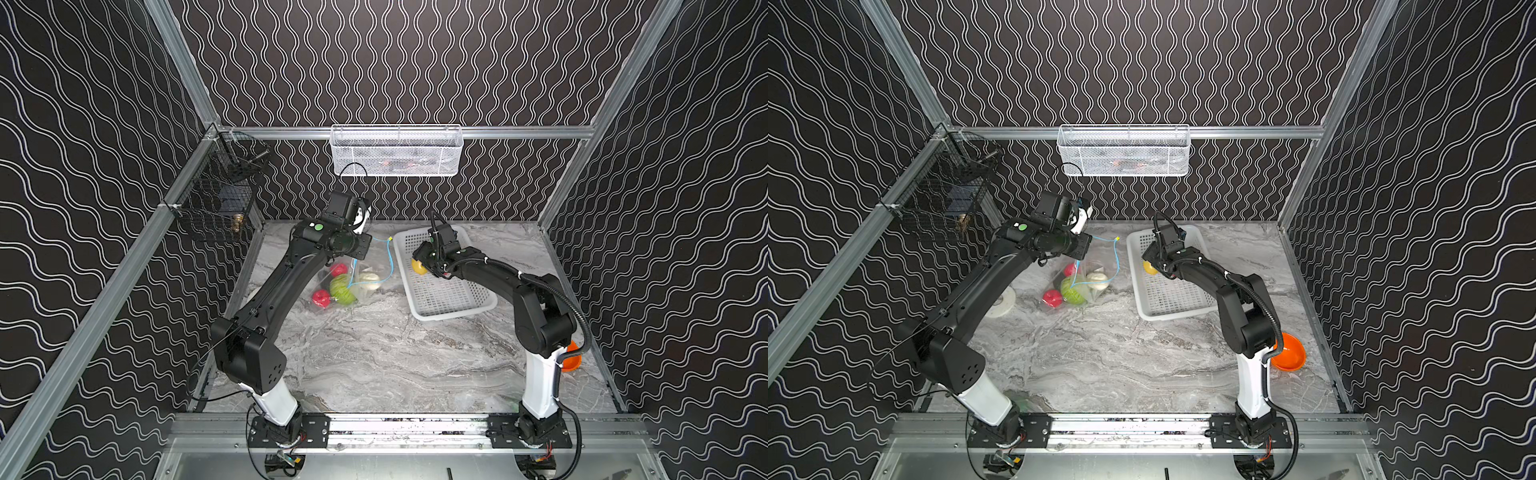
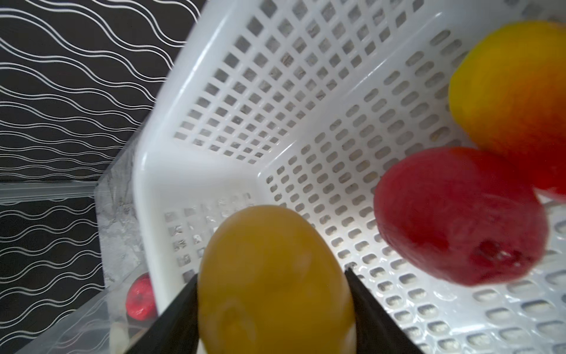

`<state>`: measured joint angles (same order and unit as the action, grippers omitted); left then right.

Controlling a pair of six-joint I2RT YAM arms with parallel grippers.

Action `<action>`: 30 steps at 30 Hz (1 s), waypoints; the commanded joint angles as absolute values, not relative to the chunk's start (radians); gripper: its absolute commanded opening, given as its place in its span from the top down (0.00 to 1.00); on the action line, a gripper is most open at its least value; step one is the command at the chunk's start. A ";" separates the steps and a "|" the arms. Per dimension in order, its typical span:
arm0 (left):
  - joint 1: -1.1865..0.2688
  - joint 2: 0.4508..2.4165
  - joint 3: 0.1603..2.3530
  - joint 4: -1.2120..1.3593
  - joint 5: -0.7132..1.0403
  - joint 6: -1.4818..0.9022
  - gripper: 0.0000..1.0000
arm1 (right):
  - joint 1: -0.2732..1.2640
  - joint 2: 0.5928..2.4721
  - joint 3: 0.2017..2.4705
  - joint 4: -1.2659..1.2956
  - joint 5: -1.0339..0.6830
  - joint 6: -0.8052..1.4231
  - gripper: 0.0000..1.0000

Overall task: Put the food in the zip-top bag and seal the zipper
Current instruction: 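Lower the right gripper and grasp the yellow potato in the basket, then lift the yellow potato and carry it with the right gripper toward the bag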

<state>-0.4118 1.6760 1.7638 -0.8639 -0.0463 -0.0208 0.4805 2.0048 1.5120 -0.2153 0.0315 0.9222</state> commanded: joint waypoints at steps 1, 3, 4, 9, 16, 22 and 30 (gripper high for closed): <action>-0.411 1.675 1.773 -0.863 -0.054 -0.017 1.00 | 0.474 1.986 1.521 -0.213 0.013 0.906 0.42; -0.410 1.675 1.771 -0.860 -0.054 -0.018 1.00 | 0.471 1.968 1.517 -0.227 0.016 0.896 0.42; -0.410 1.674 1.767 -0.857 -0.052 -0.018 1.00 | 0.472 1.956 1.509 -0.226 0.021 0.896 0.42; -0.411 1.675 1.759 -0.854 -0.052 -0.022 1.00 | 0.470 1.877 1.463 -0.210 0.040 0.879 0.42; -0.411 1.674 1.757 -0.853 -0.041 -0.031 1.00 | 0.466 1.823 1.441 -0.209 0.041 0.859 0.42; -0.411 1.669 1.749 -0.850 -0.031 -0.034 1.00 | 0.461 1.778 1.414 -0.190 0.031 0.846 0.42; -0.411 1.664 1.749 -0.851 -0.036 -0.032 1.00 | 0.463 1.717 1.418 -0.172 0.020 0.825 0.42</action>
